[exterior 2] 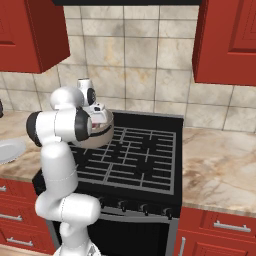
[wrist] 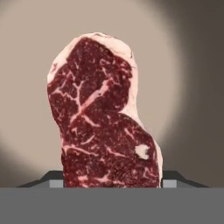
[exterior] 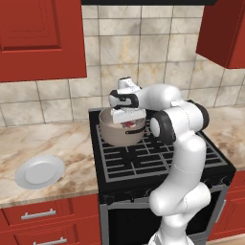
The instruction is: Retrieve the frozen meat and place it in the pot on a burner. Then turn the burner on.
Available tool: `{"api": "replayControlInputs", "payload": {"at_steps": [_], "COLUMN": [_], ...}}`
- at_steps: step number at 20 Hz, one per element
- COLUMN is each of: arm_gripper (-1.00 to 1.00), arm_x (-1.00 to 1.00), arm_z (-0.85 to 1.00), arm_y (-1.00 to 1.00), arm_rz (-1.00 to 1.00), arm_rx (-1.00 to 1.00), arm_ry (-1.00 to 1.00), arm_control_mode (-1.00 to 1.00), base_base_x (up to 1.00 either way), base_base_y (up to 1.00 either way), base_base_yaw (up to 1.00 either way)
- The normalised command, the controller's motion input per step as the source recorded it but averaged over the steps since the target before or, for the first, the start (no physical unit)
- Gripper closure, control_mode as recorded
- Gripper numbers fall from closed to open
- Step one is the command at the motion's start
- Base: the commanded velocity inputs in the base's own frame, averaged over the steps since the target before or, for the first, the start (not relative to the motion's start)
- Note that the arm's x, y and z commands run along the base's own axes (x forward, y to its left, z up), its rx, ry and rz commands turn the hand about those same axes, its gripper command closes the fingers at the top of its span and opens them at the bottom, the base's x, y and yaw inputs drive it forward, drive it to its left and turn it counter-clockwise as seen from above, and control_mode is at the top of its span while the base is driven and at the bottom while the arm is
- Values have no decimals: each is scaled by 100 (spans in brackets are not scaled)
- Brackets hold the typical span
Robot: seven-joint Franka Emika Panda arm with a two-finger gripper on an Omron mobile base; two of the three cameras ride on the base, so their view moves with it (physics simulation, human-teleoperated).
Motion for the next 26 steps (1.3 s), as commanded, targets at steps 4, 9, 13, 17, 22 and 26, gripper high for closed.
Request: {"api": "replayControlInputs", "payload": {"at_steps": [4,9,13,17,22,26], "arm_gripper": [-100,-100,-100,-100,-100,-100], "arm_x": [0,0,0,0,0,-9], "arm_z": [0,0,0,14,35,54], "arm_y": [1,0,0,0,0,0], "arm_rz": [0,0,0,0,0,0], "arm_rx": [0,0,0,-1,0,0], "arm_ry": [0,0,0,0,0,-7], "arm_control_mode": [-100,-100,-100,-100,-100,-100], "base_base_x": [0,0,0,0,0,0], "base_base_y": [0,0,0,0,0,0], "base_base_yaw": [0,0,0,0,0,0]}}
